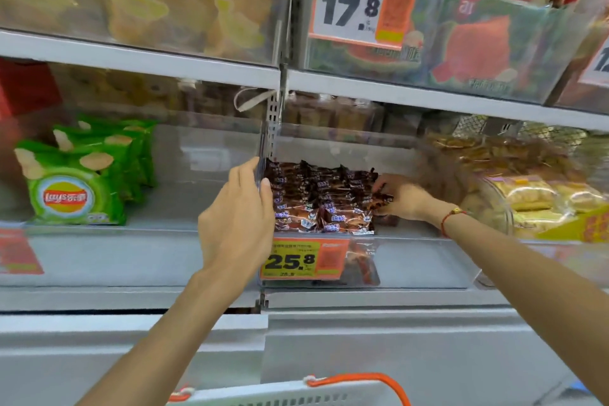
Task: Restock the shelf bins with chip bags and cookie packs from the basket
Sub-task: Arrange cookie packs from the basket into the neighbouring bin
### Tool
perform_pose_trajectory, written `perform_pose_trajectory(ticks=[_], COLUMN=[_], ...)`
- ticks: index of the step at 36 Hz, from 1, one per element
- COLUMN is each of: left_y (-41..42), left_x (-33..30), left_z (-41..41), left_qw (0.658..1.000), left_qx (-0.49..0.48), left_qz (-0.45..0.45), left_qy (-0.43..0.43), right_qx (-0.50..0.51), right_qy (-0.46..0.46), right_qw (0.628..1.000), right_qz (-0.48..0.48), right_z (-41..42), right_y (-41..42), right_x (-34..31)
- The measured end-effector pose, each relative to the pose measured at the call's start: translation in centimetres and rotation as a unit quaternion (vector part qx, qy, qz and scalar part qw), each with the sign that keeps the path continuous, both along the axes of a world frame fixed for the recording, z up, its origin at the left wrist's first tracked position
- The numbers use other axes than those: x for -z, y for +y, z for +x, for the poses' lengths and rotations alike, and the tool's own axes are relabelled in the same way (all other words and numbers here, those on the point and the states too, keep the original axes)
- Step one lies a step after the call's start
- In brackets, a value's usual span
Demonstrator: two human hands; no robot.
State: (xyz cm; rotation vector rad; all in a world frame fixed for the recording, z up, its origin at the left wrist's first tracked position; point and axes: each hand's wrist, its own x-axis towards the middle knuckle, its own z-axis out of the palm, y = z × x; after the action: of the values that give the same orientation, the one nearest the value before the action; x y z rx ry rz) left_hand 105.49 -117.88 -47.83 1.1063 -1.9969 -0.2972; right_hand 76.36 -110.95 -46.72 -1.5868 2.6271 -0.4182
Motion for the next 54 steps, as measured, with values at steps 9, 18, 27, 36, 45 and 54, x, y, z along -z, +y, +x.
perform_pose_trajectory(ticks=[9,18,27,36,45,54], left_y=[-0.1,0.0,0.2,0.2,5.4,12.0], left_x=[0.2,0.1,-0.1,-0.6,-2.4,2.4], left_z=[0.0,-0.1,0.0,0.7,2.1,2.4], left_qw=[1.0,1.0,1.0,0.998,0.989,0.969], left_qx=[-0.006,-0.009,-0.005,0.048,0.095,0.219], left_qz=[-0.01,-0.013,-0.003,0.031,-0.097,0.044], left_qy=[-0.015,-0.019,-0.016,-0.005,0.05,-0.108], right_qx=[-0.067,-0.038,-0.016,-0.036,-0.069,-0.079], right_qy=[0.259,0.157,0.077,0.064,0.027,-0.079], right_qw=[0.964,0.986,0.994,0.997,0.983,0.99], right_qz=[0.008,0.044,0.071,-0.017,-0.168,-0.087], right_z=[0.1,1.0,1.2,3.3,10.3,15.5], right_y=[-1.0,-2.5,-2.1,2.8,10.9,16.4], right_x=[-0.7,-0.9,-1.6,-4.1,-4.7,3.4])
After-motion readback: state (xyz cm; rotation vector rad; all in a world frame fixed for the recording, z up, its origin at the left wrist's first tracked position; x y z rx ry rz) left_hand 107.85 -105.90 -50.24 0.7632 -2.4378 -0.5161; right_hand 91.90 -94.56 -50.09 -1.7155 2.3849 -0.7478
